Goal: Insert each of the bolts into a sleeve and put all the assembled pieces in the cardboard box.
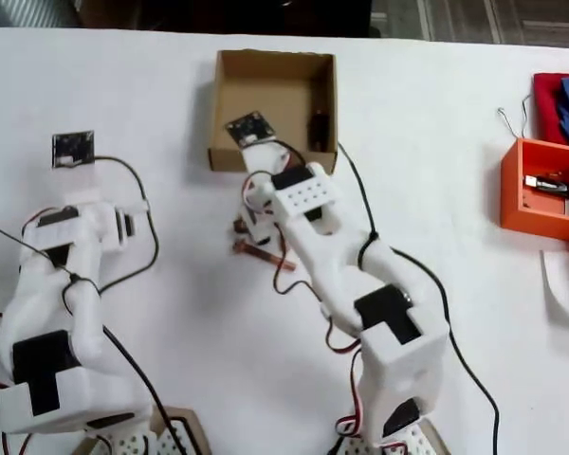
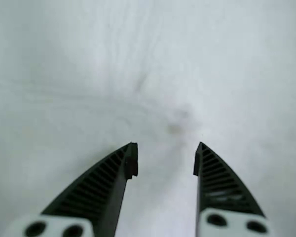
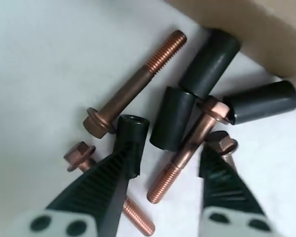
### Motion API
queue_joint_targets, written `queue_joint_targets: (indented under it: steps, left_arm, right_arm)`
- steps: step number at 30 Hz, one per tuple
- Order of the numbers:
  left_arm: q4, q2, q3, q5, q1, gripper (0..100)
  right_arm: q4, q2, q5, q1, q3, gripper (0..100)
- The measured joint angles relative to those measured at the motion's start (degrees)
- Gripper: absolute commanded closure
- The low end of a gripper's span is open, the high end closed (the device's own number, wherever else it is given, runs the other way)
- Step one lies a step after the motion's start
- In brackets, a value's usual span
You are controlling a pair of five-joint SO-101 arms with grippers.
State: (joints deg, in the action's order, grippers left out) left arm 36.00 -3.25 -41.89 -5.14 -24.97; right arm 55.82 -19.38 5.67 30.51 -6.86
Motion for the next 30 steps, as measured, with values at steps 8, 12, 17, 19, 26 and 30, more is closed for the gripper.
queue_joint_targets:
  steps: [8, 12, 17, 19, 26, 30]
  left_arm:
    - [0.0, 0.0, 0.0, 0.0, 0.0, 79]
    - [0.0, 0.0, 0.0, 0.0, 0.0, 79]
    - [0.0, 0.0, 0.0, 0.0, 0.0, 79]
    - [0.0, 0.0, 0.0, 0.0, 0.0, 79]
    - [0.0, 0.0, 0.0, 0.0, 0.0, 79]
    - [0.0, 0.0, 0.0, 0.0, 0.0, 79]
  right_arm:
    - [2.2, 0.2, 0.0, 3.3, 0.5, 88.3]
    - [3.4, 2.4, 0.0, 4.7, 0.5, 88.6]
    - [3.6, 5.1, 0.0, 5.6, 0.5, 88.6]
    - [3.6, 5.1, 0.0, 5.5, 0.5, 88.6]
    - [3.5, 1.5, 0.0, 5.5, 0.5, 88.6]
    - [1.3, -0.8, 0.0, 4.5, 0.5, 88.5]
